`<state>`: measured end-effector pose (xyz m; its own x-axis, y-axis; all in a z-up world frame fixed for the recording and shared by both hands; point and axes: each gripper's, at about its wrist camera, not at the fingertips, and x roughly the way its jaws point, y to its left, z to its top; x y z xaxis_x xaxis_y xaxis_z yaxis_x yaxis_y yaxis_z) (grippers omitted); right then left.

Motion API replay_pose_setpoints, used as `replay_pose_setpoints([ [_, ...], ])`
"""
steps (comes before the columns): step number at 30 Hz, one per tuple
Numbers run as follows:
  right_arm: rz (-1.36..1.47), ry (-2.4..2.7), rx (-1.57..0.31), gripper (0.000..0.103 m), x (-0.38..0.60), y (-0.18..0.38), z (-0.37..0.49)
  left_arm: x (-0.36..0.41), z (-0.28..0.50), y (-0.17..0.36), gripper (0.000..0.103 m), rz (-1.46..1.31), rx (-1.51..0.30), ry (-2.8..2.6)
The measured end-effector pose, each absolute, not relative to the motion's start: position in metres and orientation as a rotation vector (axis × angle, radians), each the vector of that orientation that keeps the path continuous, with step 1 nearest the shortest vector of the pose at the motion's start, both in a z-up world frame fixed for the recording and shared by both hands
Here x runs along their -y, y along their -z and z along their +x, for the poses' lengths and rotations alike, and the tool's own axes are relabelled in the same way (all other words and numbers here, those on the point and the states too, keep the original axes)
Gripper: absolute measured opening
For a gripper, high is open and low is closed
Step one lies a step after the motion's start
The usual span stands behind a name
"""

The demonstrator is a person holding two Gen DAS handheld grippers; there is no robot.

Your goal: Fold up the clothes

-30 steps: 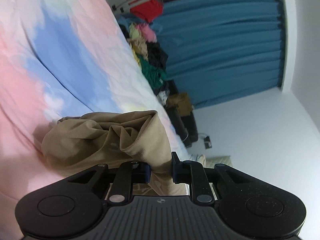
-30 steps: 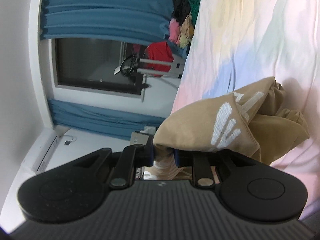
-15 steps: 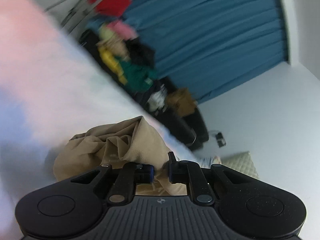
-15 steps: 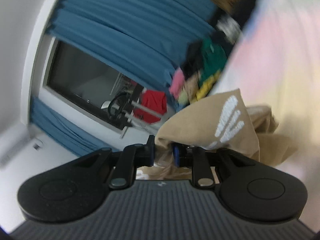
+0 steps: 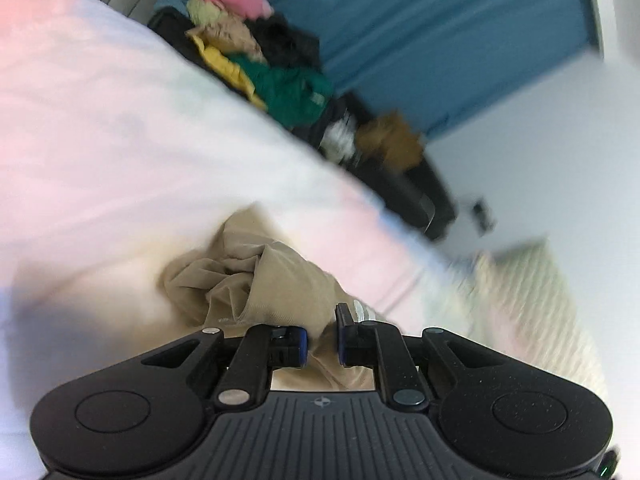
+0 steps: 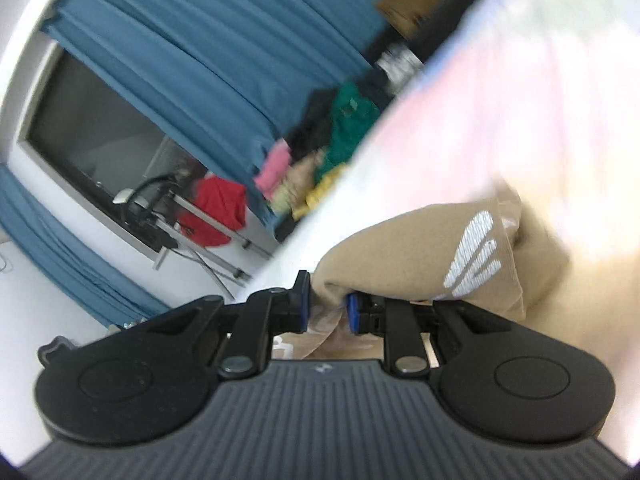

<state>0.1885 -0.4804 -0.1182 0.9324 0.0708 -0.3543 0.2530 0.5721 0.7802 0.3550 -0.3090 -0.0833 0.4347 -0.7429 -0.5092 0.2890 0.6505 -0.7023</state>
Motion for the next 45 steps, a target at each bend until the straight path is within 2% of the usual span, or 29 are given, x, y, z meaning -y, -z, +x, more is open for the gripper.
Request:
replay_pose_setpoints([
  [5,1.041,0.123,-0.431,0.022,0.454,0.162,0.15,0.289,0.328,0.126,0.015,-0.451,-0.943,0.698],
  [10,1.148,0.2,-0.572,0.023,0.44,0.201,0.136,0.283,0.312,0.167,0.023,-0.36,-0.965,0.678],
  [12,1.177,0.216,-0.601,0.024,0.441,0.199,0.133,0.283,0.306,0.164,0.027,-0.323,-0.947,0.678],
  [15,1.149,0.268,-0.67,0.025,0.437,0.176,0.127,0.287,0.297,0.146,0.045,-0.246,-0.933,0.671],
  [17,1.099,0.292,-0.7,0.025,0.434,0.158,0.117,0.288,0.286,0.124,0.052,-0.199,-0.916,0.67],
  [19,1.044,0.303,-0.711,0.025,0.43,0.139,0.105,0.285,0.269,0.097,0.064,-0.158,-0.88,0.673],
  [23,0.885,0.298,-0.656,0.025,0.415,0.083,0.079,0.276,0.232,0.042,0.08,-0.086,-0.786,0.686],
  [25,0.807,0.297,-0.603,0.035,0.408,0.054,0.062,0.273,0.212,0.016,0.084,-0.049,-0.728,0.697],
  [27,0.733,0.297,-0.545,0.083,0.4,0.025,0.045,0.266,0.19,-0.011,0.09,-0.019,-0.678,0.706],
  [28,0.71,0.305,-0.503,0.091,0.395,0.012,0.034,0.263,0.179,-0.023,0.096,-0.01,-0.655,0.711],
  [30,0.657,0.304,-0.457,0.089,0.385,-0.009,0.017,0.255,0.159,-0.045,0.103,0.0,-0.59,0.722],
  [38,0.467,0.261,-0.343,0.089,0.34,-0.065,-0.045,0.218,0.078,-0.109,0.103,0.043,-0.399,0.741],
  [45,0.301,0.254,-0.249,0.089,0.296,-0.077,-0.086,0.18,0.016,-0.127,0.103,0.05,-0.266,0.641],
])
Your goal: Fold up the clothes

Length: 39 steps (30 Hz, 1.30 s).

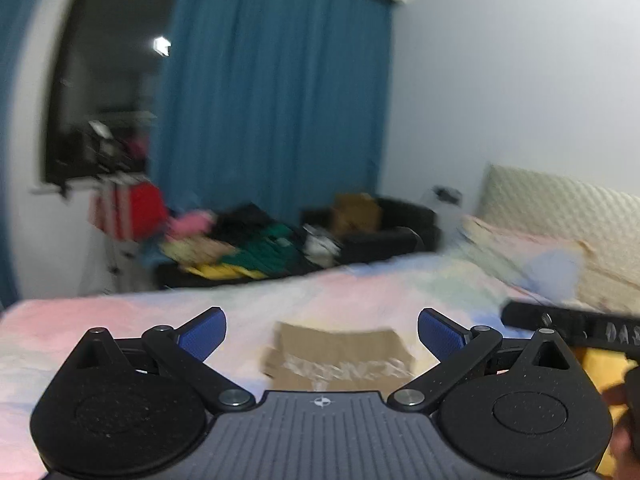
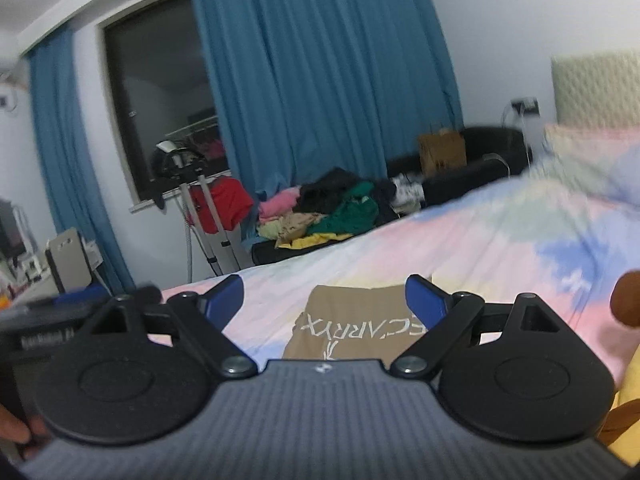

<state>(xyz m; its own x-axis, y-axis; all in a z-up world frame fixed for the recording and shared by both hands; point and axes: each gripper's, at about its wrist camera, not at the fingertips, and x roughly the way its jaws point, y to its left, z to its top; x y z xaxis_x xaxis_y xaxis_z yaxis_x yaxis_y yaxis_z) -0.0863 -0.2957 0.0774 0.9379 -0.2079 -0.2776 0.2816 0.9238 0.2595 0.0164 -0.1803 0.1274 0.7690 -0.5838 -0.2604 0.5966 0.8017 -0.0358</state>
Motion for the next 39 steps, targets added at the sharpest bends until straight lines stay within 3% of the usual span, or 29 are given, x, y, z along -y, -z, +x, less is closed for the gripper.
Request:
replay_pose_setpoints([
  [16,0.232,0.314,-0.199,0.089,0.25,-0.026,-0.109,0.165,-0.038,-0.078,0.103,0.086,-0.238,0.619],
  [28,0.207,0.374,-0.239,0.089,0.25,0.028,-0.083,0.159,-0.01,-0.022,0.102,0.081,-0.322,0.602],
  [39,0.146,0.396,-0.257,0.089,0.239,0.039,-0.081,0.152,0.007,-0.011,0.102,0.08,-0.343,0.556],
])
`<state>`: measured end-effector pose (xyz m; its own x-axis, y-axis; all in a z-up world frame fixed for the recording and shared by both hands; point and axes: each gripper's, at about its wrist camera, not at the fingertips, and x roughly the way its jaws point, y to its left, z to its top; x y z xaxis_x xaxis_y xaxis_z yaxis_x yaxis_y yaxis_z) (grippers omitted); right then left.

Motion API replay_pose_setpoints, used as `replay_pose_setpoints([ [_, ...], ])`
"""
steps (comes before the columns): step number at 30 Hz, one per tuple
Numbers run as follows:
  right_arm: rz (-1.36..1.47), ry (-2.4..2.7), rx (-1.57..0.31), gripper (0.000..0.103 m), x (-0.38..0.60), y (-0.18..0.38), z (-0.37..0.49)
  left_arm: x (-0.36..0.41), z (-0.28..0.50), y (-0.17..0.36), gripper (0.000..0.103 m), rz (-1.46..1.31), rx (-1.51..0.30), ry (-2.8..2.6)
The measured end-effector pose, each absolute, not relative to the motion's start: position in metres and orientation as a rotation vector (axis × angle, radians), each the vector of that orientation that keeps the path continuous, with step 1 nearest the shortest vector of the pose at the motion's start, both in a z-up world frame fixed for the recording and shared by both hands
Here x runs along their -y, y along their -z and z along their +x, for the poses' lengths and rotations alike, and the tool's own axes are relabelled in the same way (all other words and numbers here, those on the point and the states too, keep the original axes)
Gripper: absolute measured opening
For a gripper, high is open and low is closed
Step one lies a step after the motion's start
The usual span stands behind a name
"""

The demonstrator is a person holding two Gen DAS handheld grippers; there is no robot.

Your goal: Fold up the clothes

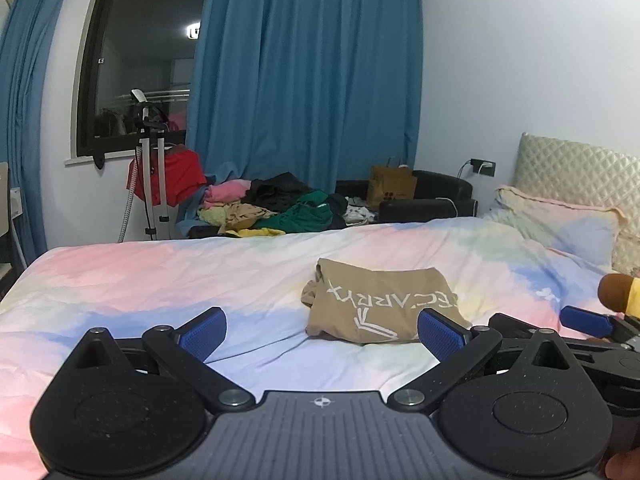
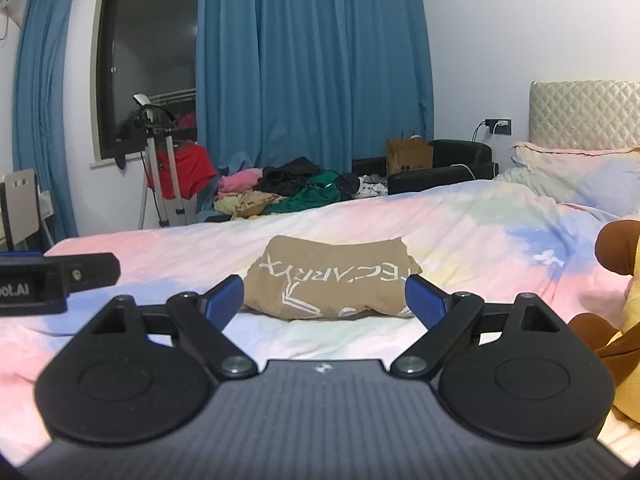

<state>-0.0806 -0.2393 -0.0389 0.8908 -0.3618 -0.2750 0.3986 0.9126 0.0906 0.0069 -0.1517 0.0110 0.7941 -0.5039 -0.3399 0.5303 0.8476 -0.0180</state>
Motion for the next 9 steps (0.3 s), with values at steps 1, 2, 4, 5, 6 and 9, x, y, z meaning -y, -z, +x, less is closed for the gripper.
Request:
replay_pose_setpoints([
  [1,0.145,0.397,-0.261,0.089,0.2391,0.039,-0.0801,0.1524,0.0071,-0.0101,0.102,0.085,-0.344,0.556],
  [2,0.143,0.399,-0.265,0.089,0.239,0.0393,-0.0795,0.1528,0.0071,-0.0094,0.102,0.086,-0.345,0.556],
  [4,0.14,0.4,-0.272,0.089,0.2387,0.0397,-0.0787,0.1534,0.0073,-0.0083,0.102,0.087,-0.346,0.555],
  [5,0.14,0.399,-0.272,0.089,0.2385,0.0396,-0.0788,0.1532,0.0075,-0.0084,0.102,0.083,-0.347,0.552],
  [6,0.14,0.399,-0.273,0.089,0.2382,0.0396,-0.0788,0.153,0.0075,-0.0086,0.102,0.08,-0.346,0.55],
  [9,0.134,0.398,-0.275,0.089,0.2378,0.0395,-0.078,0.1526,0.0063,-0.0096,0.102,0.085,-0.332,0.541],
])
